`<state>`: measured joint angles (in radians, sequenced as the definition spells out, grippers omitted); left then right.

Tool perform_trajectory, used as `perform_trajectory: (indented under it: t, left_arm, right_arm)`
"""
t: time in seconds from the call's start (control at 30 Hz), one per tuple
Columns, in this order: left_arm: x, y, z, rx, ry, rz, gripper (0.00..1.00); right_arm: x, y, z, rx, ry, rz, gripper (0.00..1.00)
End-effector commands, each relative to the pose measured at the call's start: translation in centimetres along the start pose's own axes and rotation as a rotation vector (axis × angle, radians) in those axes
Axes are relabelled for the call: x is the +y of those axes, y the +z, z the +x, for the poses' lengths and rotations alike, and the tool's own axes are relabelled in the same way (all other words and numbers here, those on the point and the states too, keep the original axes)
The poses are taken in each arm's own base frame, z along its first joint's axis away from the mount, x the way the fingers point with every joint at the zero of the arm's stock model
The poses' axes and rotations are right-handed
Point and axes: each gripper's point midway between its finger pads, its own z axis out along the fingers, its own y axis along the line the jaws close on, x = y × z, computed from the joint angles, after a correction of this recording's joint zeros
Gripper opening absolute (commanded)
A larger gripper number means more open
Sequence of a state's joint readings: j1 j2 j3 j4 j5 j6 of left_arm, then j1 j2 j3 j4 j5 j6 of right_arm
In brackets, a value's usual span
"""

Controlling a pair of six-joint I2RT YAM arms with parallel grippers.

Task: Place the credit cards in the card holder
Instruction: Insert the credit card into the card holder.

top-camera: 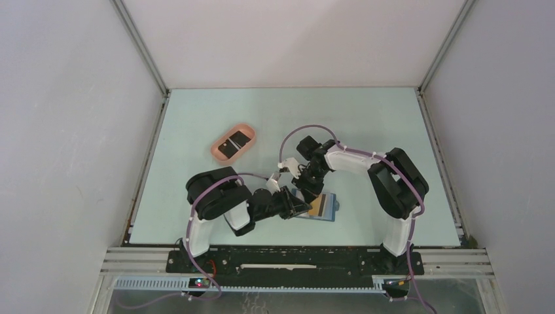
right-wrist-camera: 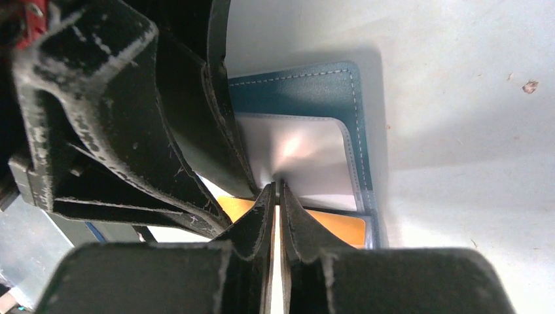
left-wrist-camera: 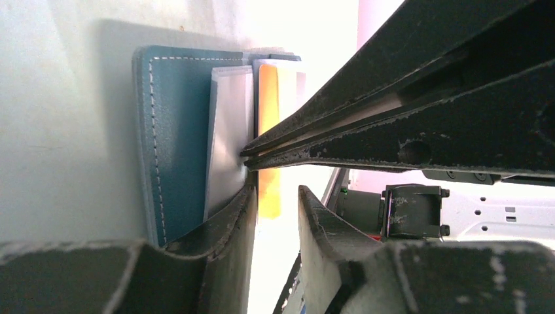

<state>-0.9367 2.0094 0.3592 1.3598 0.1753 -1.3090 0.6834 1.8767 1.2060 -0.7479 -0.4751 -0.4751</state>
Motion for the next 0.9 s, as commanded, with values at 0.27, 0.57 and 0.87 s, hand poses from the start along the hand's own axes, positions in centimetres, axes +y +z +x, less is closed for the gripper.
perform_trajectory:
  t: [0.27, 0.57, 0.87]
  left_arm:
    - [1.1, -0.6, 0.4, 0.003, 0.018, -0.025, 0.35]
    - [1.2, -0.7, 0.4, 0.001, 0.019, -0.025, 0.35]
    - [0.9, -0.8, 0.3, -0.002, 0.026, -0.019, 0.35]
  right_arm:
    - [0.0, -1.4, 0.2, 0.045, -0.117, 0.023, 0.11]
    - [-0.5, -1.9, 1.1, 0.081, -0.133, 0.040, 0.10]
    - [0.4, -4.7, 0.0, -0.033, -0.128, -0.006, 0.12]
